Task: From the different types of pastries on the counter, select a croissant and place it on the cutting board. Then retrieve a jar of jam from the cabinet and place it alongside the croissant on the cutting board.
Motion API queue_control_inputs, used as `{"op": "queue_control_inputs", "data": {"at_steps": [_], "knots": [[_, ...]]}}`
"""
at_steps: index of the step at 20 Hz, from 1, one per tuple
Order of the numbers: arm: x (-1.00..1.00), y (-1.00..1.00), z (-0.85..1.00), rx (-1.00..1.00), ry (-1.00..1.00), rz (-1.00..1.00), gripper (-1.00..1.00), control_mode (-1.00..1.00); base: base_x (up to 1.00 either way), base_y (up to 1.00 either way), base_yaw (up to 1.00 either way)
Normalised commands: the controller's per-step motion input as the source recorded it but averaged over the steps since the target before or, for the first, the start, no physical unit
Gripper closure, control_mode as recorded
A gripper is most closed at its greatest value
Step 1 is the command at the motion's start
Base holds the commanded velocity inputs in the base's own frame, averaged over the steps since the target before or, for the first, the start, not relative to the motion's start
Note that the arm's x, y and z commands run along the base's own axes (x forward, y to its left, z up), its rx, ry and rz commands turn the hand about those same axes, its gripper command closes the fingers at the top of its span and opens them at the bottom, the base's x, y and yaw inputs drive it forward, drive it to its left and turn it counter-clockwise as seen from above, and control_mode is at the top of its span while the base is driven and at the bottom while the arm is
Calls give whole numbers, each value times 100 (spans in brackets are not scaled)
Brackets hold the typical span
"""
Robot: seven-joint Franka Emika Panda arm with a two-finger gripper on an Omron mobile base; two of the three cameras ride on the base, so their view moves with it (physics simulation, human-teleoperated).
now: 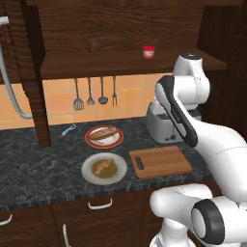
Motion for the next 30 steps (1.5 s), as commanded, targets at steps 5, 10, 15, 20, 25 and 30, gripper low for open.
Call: {"op": "queue_control_inputs", "data": {"at_steps": [5, 10, 15, 20, 25, 30], "knots": [[3, 66, -36, -7, 14, 0, -100, -100, 0, 0, 0], [2, 99, -52, 0, 14, -5, -100, -100, 0, 0, 0], [1, 79, -92, 2, 30, -12, -100, -100, 0, 0, 0], [14, 83, -80, 9, 17, -20, -100, -100, 0, 0, 0], [51, 56, -9, -1, 0, -15, -100, -100, 0, 0, 0], [65, 63, -12, -6, -3, -16, -100, -100, 0, 0, 0]]}}
